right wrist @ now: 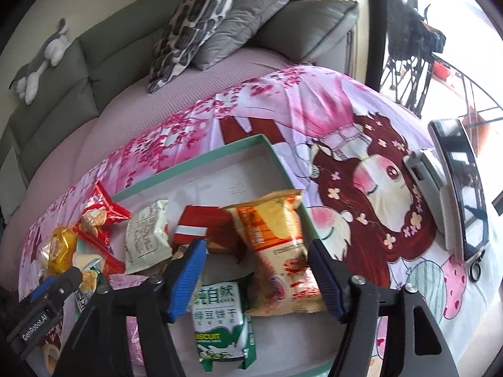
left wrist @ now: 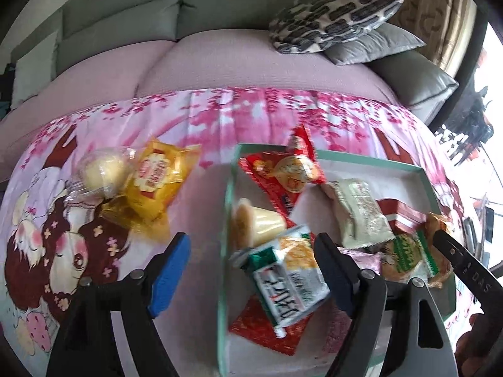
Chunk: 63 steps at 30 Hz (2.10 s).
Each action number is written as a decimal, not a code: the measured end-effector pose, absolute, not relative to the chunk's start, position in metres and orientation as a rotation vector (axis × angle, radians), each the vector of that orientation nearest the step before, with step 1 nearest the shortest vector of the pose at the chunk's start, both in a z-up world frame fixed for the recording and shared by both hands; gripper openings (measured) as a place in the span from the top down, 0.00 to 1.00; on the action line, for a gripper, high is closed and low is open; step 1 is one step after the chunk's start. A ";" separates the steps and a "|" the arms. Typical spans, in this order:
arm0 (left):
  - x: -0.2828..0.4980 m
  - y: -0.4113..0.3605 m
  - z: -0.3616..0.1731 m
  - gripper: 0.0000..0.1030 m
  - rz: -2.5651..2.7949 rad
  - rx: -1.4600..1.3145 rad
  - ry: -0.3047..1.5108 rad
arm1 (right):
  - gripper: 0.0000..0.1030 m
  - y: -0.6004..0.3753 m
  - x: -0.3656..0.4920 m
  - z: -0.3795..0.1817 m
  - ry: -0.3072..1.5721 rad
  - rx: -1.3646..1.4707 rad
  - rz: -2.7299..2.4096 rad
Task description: Organize snacks
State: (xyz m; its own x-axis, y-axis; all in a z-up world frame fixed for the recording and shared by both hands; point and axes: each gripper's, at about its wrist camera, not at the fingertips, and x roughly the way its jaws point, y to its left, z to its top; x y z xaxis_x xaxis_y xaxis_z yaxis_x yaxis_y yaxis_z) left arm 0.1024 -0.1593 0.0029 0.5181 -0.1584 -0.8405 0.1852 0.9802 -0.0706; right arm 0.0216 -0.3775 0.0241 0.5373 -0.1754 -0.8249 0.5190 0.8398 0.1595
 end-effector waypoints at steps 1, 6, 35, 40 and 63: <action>0.103 -0.156 0.002 0.21 -0.191 0.025 1.007 | 0.26 -0.375 0.023 0.025 0.916 0.404 -0.425; 0.108 -0.140 -0.003 0.17 -0.121 0.006 1.017 | 0.18 -0.361 0.028 0.031 0.886 0.374 -0.382; 0.118 -0.070 -0.007 0.09 0.082 -0.051 0.992 | 0.00 -0.270 0.063 0.036 0.862 0.245 -0.173; 0.119 -0.053 -0.003 0.09 0.104 -0.068 0.977 | 0.00 -0.254 0.068 0.034 0.865 0.245 -0.151; 0.165 0.024 -0.001 0.09 0.057 -0.248 0.983 | 0.01 -0.174 0.120 0.039 0.833 0.283 -0.007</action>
State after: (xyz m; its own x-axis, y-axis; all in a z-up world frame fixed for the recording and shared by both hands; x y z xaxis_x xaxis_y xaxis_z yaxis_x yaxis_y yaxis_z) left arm 0.1649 0.0242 -0.0009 0.5551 -0.0642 -0.8293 -0.1598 0.9702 -0.1821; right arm 0.1203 -0.1745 0.0387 0.6747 0.1046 -0.7306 0.1163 0.9625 0.2451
